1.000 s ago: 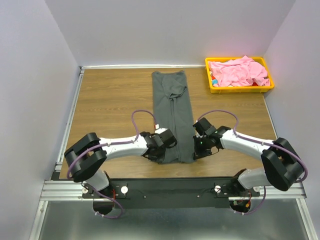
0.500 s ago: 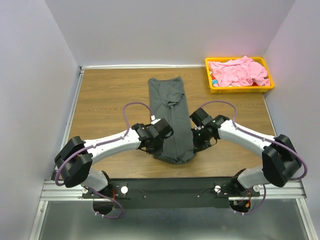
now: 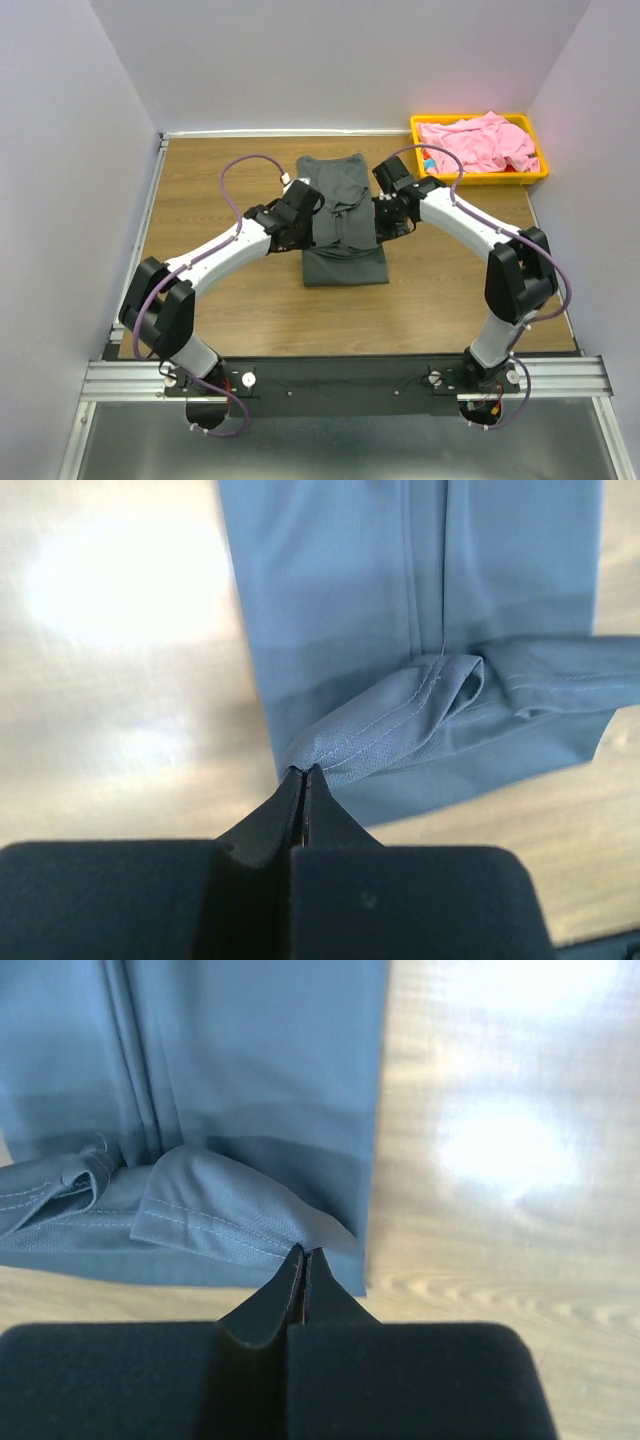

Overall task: Fold and stack the t-shirts
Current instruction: Fold the tshirt

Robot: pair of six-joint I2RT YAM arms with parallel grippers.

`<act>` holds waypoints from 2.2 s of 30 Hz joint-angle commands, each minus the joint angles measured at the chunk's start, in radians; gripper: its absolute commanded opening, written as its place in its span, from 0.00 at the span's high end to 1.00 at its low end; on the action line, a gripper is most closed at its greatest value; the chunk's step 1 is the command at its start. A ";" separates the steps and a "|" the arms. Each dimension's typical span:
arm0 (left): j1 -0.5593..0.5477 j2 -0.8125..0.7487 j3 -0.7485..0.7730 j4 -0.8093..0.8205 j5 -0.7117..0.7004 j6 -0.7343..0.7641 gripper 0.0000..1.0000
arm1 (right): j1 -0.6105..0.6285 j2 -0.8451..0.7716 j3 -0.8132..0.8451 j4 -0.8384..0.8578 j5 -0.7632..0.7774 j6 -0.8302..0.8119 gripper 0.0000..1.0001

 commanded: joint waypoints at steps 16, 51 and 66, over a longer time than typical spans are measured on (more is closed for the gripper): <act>0.162 0.177 0.158 0.188 -0.028 0.218 1.00 | -0.085 0.241 0.320 0.010 0.067 -0.065 0.99; 0.254 0.450 0.322 0.364 -0.002 0.330 0.85 | -0.130 0.460 0.476 0.136 0.110 -0.085 0.81; 0.148 0.169 0.080 0.317 -0.056 0.206 0.72 | -0.085 0.230 0.254 0.272 -0.134 -0.044 0.78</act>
